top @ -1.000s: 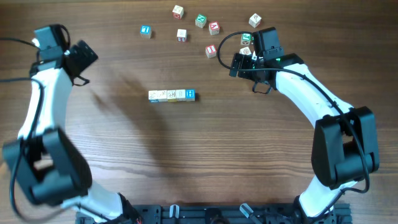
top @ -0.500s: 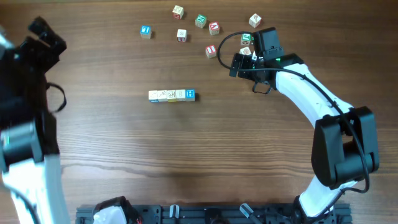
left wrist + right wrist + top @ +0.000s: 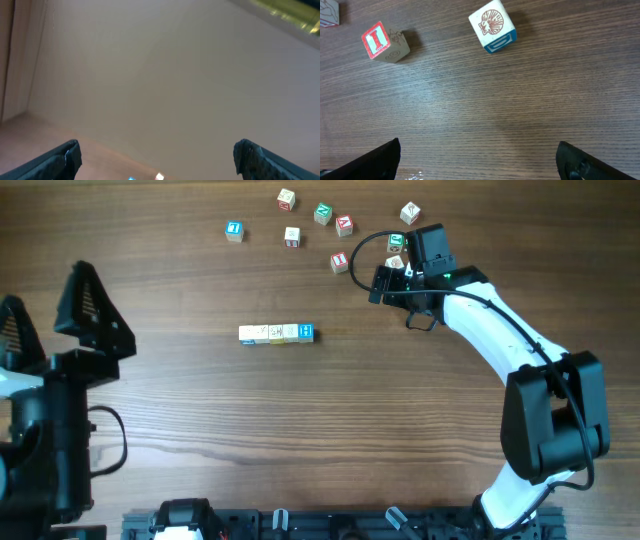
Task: Form a horizontal line
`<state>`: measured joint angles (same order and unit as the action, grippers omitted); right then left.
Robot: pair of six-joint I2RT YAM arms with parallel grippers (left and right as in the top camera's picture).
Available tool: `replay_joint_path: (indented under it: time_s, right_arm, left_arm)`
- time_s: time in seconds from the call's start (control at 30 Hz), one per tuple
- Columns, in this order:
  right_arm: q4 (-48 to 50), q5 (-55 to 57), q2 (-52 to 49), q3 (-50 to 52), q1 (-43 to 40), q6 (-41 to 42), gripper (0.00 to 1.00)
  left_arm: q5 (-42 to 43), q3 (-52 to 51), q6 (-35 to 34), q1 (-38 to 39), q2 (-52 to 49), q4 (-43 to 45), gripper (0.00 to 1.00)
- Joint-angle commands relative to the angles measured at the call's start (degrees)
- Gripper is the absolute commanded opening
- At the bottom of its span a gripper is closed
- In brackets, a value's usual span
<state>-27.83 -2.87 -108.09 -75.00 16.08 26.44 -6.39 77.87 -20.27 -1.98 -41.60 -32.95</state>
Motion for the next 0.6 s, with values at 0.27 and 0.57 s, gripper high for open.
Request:
replay_joint_path:
  time_s: [0.27, 0.57]
  right_arm:
    - [0.17, 0.92, 0.63, 0.24, 0.13, -0.83, 1.00]
    - [0.17, 0.94, 0.63, 0.24, 0.13, -0.83, 1.00]
  left_arm:
    - [-0.35, -5.33, 0.31, 0.26, 1.27, -42.27, 1.00]
    - [-0.35, -7.15, 0.31, 0.26, 1.38, -41.70, 1.00]
